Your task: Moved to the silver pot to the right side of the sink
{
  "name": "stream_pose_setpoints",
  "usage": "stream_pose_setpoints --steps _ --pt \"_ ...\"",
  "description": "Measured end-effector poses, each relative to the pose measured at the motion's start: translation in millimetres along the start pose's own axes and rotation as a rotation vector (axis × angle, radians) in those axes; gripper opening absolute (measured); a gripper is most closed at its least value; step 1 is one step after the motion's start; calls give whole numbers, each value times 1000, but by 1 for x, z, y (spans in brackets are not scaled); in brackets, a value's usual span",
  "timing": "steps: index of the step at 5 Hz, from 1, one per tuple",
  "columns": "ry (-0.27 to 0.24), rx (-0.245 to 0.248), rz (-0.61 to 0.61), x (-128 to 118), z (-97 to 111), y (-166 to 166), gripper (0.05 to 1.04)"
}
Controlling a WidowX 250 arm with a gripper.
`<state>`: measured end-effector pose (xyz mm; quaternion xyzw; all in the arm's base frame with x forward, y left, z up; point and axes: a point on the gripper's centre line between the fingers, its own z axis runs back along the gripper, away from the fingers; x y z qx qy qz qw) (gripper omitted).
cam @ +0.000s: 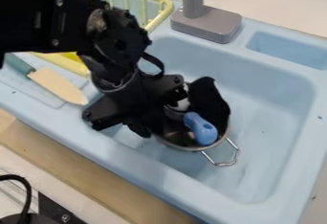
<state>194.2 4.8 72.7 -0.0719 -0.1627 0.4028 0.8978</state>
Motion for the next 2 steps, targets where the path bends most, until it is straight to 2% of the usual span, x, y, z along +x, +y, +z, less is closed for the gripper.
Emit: stream_pose_setpoints --steps 1,2 --pt "22 2 4 1 -8 2 58" --pt "43 -42 -14 6 -17 0 58"
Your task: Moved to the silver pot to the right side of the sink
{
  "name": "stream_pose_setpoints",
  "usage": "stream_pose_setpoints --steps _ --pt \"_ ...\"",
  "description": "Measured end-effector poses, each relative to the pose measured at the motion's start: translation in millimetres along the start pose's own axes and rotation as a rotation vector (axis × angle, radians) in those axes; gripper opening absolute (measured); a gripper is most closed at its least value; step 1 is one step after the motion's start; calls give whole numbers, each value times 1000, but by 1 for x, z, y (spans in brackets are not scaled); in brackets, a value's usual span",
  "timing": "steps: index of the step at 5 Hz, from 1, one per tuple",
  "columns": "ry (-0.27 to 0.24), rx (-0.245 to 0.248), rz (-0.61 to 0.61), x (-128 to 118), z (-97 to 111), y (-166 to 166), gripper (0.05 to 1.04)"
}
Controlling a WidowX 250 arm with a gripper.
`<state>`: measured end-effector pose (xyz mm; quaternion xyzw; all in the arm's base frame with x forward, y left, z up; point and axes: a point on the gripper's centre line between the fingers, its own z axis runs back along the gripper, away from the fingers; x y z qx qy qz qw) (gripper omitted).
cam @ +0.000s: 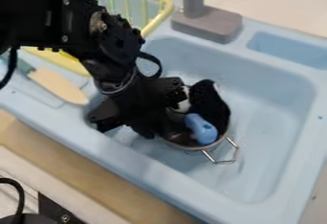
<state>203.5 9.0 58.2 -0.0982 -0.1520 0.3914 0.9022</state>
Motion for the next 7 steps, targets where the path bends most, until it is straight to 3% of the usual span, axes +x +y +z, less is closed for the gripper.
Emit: stream_pose_setpoints --steps 1,2,3,4,5,7 --pt "21 -30 -6 3 -5 -1 75" --pt "62 -39 31 3 -7 4 226" --pt "88 -11 42 -2 -2 7 466" --pt "84 18 36 0 12 9 760" --pt "75 43 20 1 22 8 987" --pt "97 138 -24 -1 46 -1 998"
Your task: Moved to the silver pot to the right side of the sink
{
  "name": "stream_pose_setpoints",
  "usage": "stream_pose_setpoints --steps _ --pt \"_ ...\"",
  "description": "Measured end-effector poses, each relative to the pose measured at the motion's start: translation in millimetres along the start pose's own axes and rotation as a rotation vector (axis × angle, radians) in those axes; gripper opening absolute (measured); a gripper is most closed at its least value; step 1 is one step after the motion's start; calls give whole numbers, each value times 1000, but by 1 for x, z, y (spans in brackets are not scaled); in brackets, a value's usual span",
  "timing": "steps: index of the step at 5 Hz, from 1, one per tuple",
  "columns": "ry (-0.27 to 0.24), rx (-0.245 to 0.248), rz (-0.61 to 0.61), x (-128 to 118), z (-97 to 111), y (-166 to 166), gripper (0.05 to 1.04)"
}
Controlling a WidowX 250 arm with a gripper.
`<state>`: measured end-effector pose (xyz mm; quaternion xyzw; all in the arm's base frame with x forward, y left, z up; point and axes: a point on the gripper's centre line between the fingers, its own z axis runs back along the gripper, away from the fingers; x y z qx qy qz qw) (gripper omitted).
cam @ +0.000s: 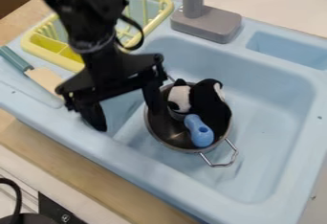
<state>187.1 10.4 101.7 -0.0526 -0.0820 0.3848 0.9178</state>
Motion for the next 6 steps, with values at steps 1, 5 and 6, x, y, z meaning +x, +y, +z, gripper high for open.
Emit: stream_pose_setpoints --steps 1,5,6 --pt "7 -20 -36 4 -2 -10 998" --pt "1 -13 -245 40 20 -57 998" --pt "56 -12 -332 55 20 -65 998"
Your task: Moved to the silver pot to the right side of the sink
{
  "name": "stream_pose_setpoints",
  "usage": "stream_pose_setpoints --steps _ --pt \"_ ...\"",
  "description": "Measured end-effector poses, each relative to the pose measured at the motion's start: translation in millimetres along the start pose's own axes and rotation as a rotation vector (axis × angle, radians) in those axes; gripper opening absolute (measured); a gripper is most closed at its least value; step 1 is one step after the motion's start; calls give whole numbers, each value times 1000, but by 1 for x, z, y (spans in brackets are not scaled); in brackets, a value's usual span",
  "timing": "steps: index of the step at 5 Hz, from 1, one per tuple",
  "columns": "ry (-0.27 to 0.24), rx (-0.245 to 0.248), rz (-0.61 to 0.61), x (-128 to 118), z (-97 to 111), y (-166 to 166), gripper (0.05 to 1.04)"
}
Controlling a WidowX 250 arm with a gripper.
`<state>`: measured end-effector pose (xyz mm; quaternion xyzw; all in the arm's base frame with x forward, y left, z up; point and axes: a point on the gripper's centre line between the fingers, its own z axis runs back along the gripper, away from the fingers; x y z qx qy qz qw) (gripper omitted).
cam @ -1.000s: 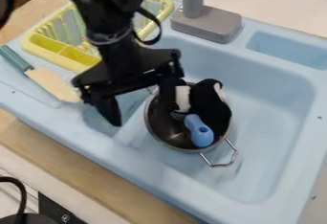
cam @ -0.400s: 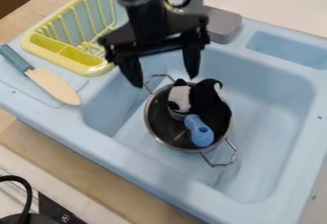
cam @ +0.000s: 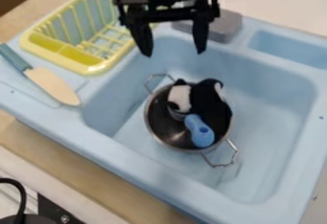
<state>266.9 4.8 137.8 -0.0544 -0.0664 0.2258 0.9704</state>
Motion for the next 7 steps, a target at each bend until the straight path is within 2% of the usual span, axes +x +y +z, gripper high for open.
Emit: stream_pose_setpoints --steps 1,2,4,7 --pt "16 -36 -129 14 -4 -7 998" --pt "48 5 -236 22 -12 -18 998" --pt "40 33 -365 25 -14 -30 998" --pt "36 27 -522 8 -17 -78 998"
